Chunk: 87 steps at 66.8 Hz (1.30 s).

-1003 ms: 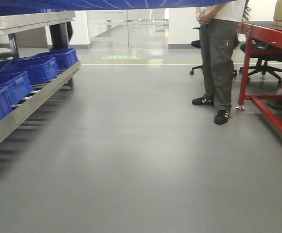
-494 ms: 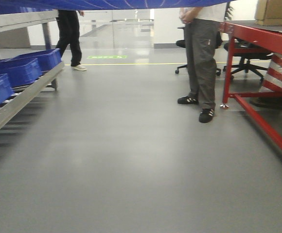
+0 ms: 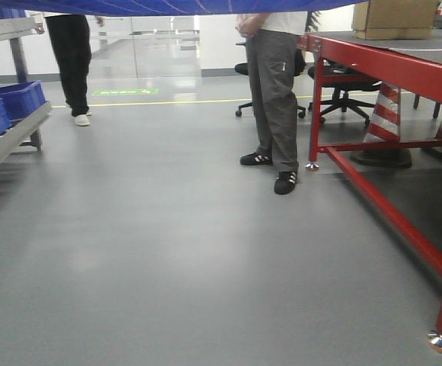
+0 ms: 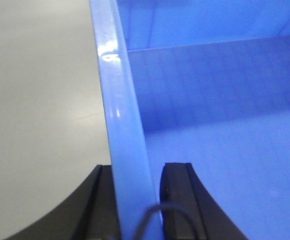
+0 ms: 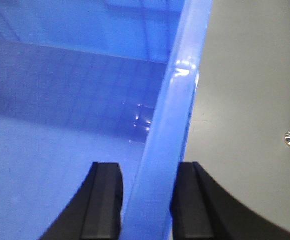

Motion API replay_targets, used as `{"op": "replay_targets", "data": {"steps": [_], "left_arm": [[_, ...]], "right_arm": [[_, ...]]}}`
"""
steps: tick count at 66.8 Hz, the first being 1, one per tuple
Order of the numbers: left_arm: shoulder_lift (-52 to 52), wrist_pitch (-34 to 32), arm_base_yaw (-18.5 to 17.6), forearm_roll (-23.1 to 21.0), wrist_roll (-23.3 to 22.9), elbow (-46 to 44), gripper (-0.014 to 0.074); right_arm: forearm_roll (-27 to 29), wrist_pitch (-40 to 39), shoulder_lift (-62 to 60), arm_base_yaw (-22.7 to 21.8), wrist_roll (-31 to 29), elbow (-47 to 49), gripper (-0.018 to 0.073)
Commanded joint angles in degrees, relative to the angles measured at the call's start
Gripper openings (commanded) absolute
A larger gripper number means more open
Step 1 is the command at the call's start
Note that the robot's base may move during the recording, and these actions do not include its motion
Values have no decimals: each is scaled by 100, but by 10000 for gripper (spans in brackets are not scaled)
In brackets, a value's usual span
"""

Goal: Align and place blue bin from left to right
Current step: 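Hold the blue bin with both grippers while turning away from the shelf, then hold the blue bin with both grippers while driving to another shelf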

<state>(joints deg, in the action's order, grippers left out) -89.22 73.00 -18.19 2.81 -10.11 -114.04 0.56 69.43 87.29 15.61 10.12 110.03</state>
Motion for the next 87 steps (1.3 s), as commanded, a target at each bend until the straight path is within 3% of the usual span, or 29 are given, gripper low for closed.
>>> {"op": "replay_targets", "data": {"steps": [1,87], "left_arm": [[198,-304,-36,-110,47,-94,-111],[198,-304,-36,-110,47,-94,-111]], "right_arm": [[-397,-396,-52,-54,100,69,-70],[-397,-396,-52,-54,100,69,-70]]}}
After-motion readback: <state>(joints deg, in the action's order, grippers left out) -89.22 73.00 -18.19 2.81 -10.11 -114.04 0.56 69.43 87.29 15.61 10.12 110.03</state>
